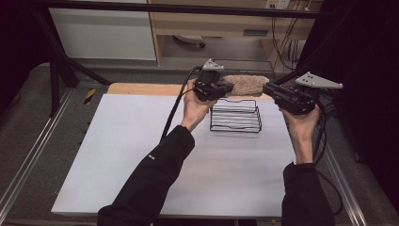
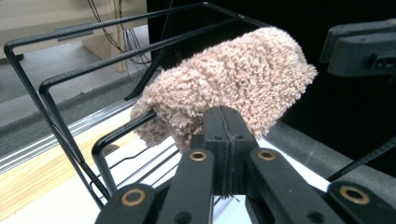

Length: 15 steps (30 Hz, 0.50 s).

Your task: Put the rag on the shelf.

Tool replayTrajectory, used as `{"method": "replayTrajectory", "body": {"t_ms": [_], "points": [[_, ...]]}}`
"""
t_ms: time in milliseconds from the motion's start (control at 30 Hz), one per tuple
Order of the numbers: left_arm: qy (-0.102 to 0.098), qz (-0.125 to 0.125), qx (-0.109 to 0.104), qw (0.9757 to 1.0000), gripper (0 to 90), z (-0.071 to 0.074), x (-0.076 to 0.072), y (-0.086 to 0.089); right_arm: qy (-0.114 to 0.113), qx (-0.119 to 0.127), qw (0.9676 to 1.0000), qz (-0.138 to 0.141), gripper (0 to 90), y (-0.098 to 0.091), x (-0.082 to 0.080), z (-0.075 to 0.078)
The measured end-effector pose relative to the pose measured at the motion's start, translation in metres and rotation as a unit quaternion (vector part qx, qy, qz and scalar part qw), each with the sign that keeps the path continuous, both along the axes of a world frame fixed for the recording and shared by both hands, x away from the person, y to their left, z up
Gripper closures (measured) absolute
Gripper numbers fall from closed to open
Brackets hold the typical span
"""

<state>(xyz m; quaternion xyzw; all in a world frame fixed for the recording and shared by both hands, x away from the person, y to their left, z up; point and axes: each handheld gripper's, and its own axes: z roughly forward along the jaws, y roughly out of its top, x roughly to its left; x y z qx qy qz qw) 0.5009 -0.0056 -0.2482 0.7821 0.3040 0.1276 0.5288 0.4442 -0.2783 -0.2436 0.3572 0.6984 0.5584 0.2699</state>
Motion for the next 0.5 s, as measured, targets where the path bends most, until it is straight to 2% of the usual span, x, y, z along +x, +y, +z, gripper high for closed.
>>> {"method": "replayTrajectory", "body": {"t_ms": [100, 233, 500], "points": [[-0.002, 0.001, 0.006, 1.0000, 89.4, -0.003, 0.000, -0.001, 0.026, -0.005, 0.9996, -0.009, 89.6, 0.003, 0.005, -0.004], [-0.007, 0.002, 0.015, 0.9999, 89.4, -0.007, 0.000, -0.001, 0.052, -0.008, 0.9984, -0.019, 90.0, 0.004, 0.012, -0.016], [-0.005, 0.009, 0.016, 0.9998, 89.3, -0.013, 0.005, -0.003, 0.061, -0.009, 0.9972, -0.042, 90.0, 0.002, 0.025, -0.032]]}}
